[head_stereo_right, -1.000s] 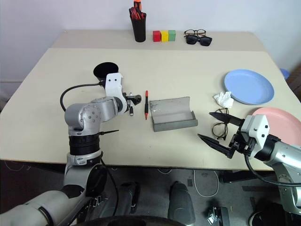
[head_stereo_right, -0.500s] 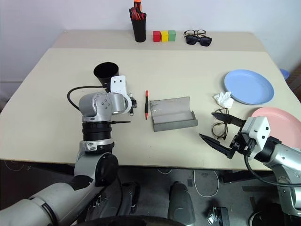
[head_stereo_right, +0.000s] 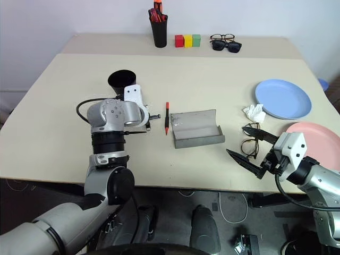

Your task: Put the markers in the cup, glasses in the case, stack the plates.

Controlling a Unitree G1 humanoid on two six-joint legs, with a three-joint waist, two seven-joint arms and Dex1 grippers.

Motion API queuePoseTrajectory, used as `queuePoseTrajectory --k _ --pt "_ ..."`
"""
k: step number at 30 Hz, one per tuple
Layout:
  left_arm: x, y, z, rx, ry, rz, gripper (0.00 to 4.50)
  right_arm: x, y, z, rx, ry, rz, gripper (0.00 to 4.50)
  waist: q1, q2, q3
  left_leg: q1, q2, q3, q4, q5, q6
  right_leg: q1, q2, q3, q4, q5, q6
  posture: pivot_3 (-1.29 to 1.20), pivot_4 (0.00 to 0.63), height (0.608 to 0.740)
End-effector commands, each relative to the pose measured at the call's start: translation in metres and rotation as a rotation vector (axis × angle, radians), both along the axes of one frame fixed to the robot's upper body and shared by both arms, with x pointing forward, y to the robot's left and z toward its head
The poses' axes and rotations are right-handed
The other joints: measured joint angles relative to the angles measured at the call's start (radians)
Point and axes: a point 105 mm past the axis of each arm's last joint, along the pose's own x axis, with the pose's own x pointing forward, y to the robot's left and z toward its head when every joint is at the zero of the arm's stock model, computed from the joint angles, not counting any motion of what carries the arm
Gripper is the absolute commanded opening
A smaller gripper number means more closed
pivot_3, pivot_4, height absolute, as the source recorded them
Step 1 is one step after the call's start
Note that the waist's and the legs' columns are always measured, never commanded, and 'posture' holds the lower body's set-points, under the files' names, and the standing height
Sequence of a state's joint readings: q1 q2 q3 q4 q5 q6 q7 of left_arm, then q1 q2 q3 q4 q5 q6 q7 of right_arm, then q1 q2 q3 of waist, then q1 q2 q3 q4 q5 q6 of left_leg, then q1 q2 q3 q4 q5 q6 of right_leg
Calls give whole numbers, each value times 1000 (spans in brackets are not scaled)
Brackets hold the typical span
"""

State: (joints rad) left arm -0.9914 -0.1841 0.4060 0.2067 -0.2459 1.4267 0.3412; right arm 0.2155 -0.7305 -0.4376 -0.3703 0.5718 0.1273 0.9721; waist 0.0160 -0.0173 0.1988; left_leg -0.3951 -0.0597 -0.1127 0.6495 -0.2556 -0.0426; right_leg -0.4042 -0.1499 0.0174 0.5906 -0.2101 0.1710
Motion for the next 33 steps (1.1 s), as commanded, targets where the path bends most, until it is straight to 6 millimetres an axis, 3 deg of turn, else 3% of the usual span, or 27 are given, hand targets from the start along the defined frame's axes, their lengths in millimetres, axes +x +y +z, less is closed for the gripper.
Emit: queuePoseTrajectory --k 1,7,11,13,16,18,23,27,33 --pt "-7 -41 40 -47 -184 -194 25 1 1 11 -5 -45 -2 4014 -2 0 0 -1 0 0 0 0 0 -1 0 0 0 0 0 0 150 739" --pt "-4 -48 127 62 -807 -315 25 10 1 14 5 -54 -16 4014 -6 1 0 -1 0 1 -2 0 0 -3 0 1 2 2 -4 0 150 739" --pt "-5 -34 164 167 -1156 -225 25 15 1 16 9 -63 -18 4014 -3 1 0 2 1 1 -2 1 -1 -1 0 1 2 2 -4 0 150 739" --pt "-5 -17 176 198 -1286 -115 25 17 1 17 11 -69 -19 4014 -2 1 0 1 1 1 -1 1 -1 0 0 1 1 2 -4 0 150 739" --pt "1 17 176 341 -1401 31 25 20 5 18 21 -80 -17 4014 -3 1 0 2 0 1 -1 1 -1 0 0 2 1 3 -5 0 150 739" --pt "1 28 173 407 -1453 65 25 21 7 17 25 -80 -16 4014 -3 1 -1 2 1 1 -2 1 -1 -1 0 2 1 3 -5 0 150 739" --pt "15 62 160 526 -1434 206 25 23 11 16 35 -80 -8 4014 1 1 0 1 0 0 -1 1 0 -1 0 1 2 3 -5 0 150 739" --pt "25 74 150 556 -1389 267 25 24 11 16 36 -79 -5 4014 -1 1 0 2 0 0 -1 1 0 0 0 1 3 3 -5 0 150 739" --pt "33 76 132 534 -1322 272 25 25 11 17 36 -81 -4 4014 -2 1 0 2 0 0 -1 1 0 0 0 1 3 3 -4 0 150 739"
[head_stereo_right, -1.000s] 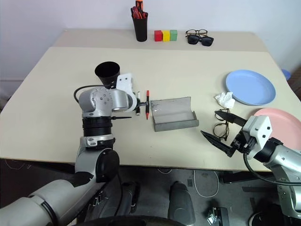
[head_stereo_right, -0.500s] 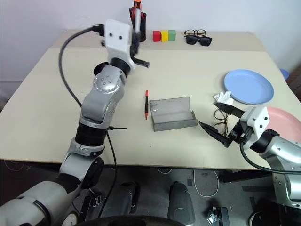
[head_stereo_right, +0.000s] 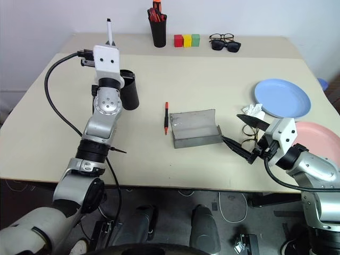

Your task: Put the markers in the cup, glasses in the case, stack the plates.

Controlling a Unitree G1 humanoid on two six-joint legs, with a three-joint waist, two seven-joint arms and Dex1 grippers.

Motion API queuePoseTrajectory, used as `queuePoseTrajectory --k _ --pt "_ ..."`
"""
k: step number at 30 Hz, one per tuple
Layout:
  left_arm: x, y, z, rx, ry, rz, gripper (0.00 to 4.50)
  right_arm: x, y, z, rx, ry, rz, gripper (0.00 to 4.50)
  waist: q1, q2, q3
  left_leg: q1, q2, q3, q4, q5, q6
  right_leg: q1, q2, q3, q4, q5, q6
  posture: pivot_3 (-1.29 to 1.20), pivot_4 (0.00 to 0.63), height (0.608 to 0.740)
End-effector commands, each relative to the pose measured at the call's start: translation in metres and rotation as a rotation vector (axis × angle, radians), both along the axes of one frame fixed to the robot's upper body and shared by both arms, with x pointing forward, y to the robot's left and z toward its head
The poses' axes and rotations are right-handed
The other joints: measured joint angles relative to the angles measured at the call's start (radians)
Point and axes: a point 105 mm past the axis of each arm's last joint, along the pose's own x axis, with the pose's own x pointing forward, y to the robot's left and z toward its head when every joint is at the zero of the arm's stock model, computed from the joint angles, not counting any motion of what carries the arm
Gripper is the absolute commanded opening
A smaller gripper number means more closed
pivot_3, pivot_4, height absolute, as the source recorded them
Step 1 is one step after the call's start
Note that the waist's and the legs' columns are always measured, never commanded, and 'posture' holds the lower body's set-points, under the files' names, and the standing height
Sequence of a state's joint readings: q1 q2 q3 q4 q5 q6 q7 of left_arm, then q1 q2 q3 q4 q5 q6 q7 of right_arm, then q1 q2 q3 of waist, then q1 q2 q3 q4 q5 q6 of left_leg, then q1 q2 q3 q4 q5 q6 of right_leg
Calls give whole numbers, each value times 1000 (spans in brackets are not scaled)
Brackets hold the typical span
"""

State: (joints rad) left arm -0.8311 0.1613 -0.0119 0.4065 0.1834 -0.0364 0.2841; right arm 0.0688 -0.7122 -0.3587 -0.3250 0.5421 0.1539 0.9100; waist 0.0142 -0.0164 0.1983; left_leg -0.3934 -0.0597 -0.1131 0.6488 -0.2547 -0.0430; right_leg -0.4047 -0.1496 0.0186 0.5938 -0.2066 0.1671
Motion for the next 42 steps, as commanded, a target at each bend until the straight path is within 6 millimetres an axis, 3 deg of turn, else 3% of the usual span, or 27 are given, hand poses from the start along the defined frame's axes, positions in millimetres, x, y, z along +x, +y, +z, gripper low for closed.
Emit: queuePoseTrajectory --k 1,4,7,13,14,17,23,26,31,42 --pt "-1 -4 8 -32 -36 -23 25 -1 -1 7 3 -34 3 4014 0 0 0 0 0 0 0 0 0 0 0 0 0 0 0 0 150 739" --pt "1 -9 -2 -55 7 -50 25 -2 -3 5 1 -31 -1 4014 0 0 0 0 0 0 0 0 0 0 0 0 0 0 0 0 150 739" --pt "-2 -12 -8 -40 18 -69 1179 -4 -6 3 0 -29 -6 4014 -1 0 0 0 0 0 0 0 0 0 0 0 0 0 0 0 150 739" --pt "-9 -17 -13 -49 33 -126 4245 -6 -11 -2 -1 -23 -18 4014 -1 0 0 1 0 0 0 0 0 0 0 0 1 0 0 0 150 739" --pt "-11 -19 -12 -57 32 -144 4445 -6 -12 -2 -1 -23 -20 4014 -1 0 0 1 0 0 0 0 0 0 0 0 1 0 0 0 150 739" --pt "-16 -33 -5 -110 64 -234 4445 -7 -13 -4 -1 -21 -23 4014 0 0 0 1 0 0 0 0 0 0 0 0 1 0 0 0 150 739" --pt "-32 -87 -24 -218 508 -564 4445 -6 -16 -5 -3 -20 -30 4014 -2 0 0 1 0 0 0 0 0 1 0 0 1 -1 1 0 150 739" --pt "-28 -87 -52 -292 758 -473 4445 -6 -18 -4 -6 -22 -33 4014 -5 0 0 1 0 0 1 0 0 1 0 0 2 -3 4 0 150 739" --pt "-28 -98 -77 -369 984 -349 4445 -8 -20 -6 -7 -20 -43 4014 -3 0 0 2 0 0 1 0 0 1 0 0 2 -3 5 0 150 739" --pt "-33 -122 -108 -332 1231 -203 4445 -10 -22 -4 -7 -22 -60 4014 -1 -1 0 1 0 0 1 0 0 0 0 0 1 -3 5 0 150 739"
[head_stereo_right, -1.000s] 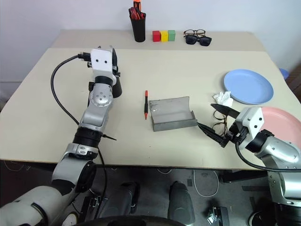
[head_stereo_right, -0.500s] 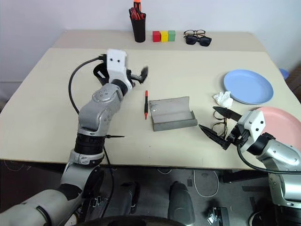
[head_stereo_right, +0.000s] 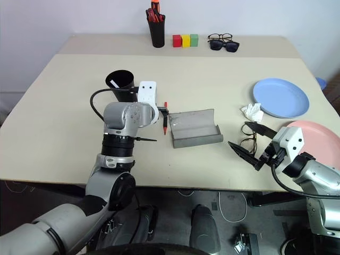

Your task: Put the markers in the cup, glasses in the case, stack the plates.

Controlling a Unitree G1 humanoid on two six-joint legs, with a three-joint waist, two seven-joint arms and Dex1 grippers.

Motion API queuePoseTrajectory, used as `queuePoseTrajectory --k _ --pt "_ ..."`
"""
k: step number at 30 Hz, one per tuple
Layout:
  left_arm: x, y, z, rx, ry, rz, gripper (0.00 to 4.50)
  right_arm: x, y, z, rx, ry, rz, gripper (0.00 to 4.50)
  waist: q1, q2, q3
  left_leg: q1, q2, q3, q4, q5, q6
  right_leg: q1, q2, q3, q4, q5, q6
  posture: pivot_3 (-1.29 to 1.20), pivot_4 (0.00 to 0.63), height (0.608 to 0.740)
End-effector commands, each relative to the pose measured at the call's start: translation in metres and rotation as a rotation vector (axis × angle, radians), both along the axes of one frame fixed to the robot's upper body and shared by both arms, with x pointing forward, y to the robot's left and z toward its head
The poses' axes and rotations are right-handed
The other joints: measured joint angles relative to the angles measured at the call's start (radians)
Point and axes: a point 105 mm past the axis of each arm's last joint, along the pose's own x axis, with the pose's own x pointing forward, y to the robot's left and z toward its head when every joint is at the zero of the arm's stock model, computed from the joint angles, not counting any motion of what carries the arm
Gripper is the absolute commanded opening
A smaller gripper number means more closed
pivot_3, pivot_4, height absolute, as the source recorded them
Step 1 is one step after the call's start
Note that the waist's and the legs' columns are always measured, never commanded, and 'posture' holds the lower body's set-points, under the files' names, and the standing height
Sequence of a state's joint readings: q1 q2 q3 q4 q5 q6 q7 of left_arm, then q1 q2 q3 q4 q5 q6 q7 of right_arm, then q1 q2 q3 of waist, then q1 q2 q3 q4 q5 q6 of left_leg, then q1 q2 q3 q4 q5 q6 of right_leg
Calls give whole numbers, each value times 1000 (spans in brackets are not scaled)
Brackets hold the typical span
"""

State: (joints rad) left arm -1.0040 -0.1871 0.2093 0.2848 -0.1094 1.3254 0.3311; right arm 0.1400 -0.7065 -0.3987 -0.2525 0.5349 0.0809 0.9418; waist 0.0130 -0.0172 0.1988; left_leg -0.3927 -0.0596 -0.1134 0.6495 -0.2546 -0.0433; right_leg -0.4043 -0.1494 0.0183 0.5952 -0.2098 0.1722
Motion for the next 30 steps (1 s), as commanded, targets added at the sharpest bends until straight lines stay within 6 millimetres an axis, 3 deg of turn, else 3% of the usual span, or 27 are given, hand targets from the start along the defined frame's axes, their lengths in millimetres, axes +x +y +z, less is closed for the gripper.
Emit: queuePoseTrajectory --k 1,9,10,12,19,26,30 --pt "-5 -34 8 -28 22 -50 4445 -3 -1 12 -6 -53 -7 4014 1 0 0 0 0 0 0 0 0 0 0 0 0 0 0 0 150 739" --pt "-2 -55 6 -68 81 -64 4445 -6 0 11 -2 -53 -21 4014 0 0 0 0 0 0 0 0 0 0 0 0 -1 0 1 0 150 739" --pt "-2 -56 5 -67 92 -57 4220 -6 1 12 -1 -54 -21 4014 0 0 0 0 0 0 0 0 0 0 0 0 0 0 1 0 150 739" --pt "-1 -55 4 -54 99 -39 3593 -7 3 12 0 -56 -24 4014 0 0 0 0 0 0 0 0 0 0 0 0 -1 0 1 0 150 739" --pt "-2 -60 2 -75 136 -47 42 -8 5 15 1 -58 -38 4014 1 0 0 0 0 0 0 0 0 0 0 0 -1 -1 1 0 150 739" --pt "-2 -62 8 -118 125 -81 42 -5 6 18 3 -58 -45 4014 1 0 0 0 -1 0 0 0 0 0 -1 0 -1 -1 1 0 150 739" --pt "9 -74 70 -177 -226 -216 42 0 8 23 42 -68 -51 4014 0 0 0 -3 -1 0 0 0 -1 -2 0 0 -1 0 1 0 150 739"
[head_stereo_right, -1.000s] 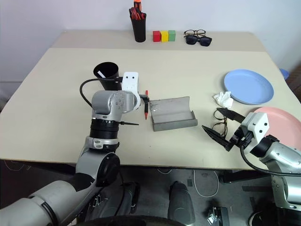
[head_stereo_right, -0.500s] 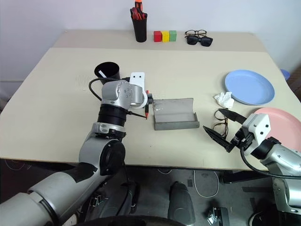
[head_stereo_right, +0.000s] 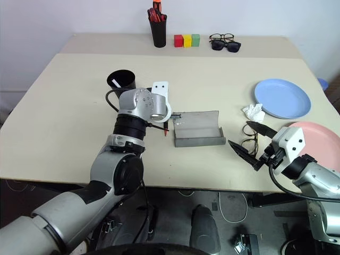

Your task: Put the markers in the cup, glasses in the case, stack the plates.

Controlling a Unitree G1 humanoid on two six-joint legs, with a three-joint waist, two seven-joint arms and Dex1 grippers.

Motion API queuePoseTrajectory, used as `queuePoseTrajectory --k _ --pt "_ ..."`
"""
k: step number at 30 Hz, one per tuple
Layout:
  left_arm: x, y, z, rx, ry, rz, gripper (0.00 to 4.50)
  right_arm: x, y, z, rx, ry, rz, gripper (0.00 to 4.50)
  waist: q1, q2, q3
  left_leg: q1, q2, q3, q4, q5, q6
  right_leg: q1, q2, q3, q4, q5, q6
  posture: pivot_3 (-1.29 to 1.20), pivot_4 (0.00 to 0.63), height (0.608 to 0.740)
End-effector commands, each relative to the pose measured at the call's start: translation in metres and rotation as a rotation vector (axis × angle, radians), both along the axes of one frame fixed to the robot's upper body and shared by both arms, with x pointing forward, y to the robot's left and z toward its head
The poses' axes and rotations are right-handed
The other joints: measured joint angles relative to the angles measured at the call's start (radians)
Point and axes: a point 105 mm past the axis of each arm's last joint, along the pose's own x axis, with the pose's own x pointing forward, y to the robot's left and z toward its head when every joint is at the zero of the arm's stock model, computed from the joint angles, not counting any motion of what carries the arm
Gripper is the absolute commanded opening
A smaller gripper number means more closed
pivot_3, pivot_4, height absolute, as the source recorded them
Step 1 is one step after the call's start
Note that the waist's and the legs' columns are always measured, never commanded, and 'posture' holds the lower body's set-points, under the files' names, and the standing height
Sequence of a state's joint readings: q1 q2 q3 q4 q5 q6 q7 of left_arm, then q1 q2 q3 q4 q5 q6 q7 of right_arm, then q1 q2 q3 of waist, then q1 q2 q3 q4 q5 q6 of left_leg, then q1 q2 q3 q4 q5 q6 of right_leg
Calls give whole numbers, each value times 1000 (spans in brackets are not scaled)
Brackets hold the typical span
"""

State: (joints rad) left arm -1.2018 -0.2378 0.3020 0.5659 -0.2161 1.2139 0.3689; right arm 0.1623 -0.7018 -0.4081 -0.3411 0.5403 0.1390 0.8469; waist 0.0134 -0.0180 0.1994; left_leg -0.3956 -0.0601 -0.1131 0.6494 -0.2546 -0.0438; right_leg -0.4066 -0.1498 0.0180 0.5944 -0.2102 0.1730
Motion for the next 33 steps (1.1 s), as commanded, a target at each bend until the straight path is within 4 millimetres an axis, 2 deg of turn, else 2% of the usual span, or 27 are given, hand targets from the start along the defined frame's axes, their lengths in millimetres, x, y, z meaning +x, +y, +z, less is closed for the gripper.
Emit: queuePoseTrajectory --k 1,4,5,7,10,14,19,27,33 --pt "2 -26 69 -83 -377 -132 42 1 4 17 52 -59 7 4014 0 1 0 0 0 0 0 0 0 0 0 0 0 0 0 0 150 739" --pt "0 -13 124 -56 -781 -149 42 4 11 25 112 -83 34 4014 -3 2 -1 1 0 0 -2 0 0 0 0 1 -1 1 -3 0 150 739" --pt "-2 -8 135 -31 -880 -150 42 4 13 27 122 -92 45 4014 -4 2 -1 1 0 1 -3 0 0 -1 0 1 -1 2 -5 0 150 739" --pt "-4 9 154 -1 -1048 -118 42 3 18 31 121 -110 81 4014 -4 3 -1 2 1 1 -3 0 0 -1 0 1 0 3 -5 0 150 739" --pt "-4 37 168 92 -1239 -26 42 1 24 35 116 -130 126 4014 -1 3 -1 2 1 1 -2 0 0 0 1 1 0 3 -5 0 150 739" --pt "4 72 160 221 -1302 78 42 -1 31 41 120 -146 190 4014 2 2 -1 3 1 1 0 0 0 3 0 1 0 3 -4 0 150 739" --pt "10 97 145 325 -1305 162 42 1 36 47 132 -163 244 4014 0 2 -1 3 0 0 0 0 0 2 0 1 0 3 -5 0 150 739" --pt "7 115 130 397 -1286 205 42 1 40 51 136 -175 295 4014 -1 2 -1 3 0 0 -1 0 0 2 0 1 1 3 -5 0 150 739" --pt "8 119 121 411 -1262 211 42 4 39 48 126 -170 292 4014 -1 2 -1 3 0 0 0 1 0 2 1 1 1 3 -5 0 150 739"
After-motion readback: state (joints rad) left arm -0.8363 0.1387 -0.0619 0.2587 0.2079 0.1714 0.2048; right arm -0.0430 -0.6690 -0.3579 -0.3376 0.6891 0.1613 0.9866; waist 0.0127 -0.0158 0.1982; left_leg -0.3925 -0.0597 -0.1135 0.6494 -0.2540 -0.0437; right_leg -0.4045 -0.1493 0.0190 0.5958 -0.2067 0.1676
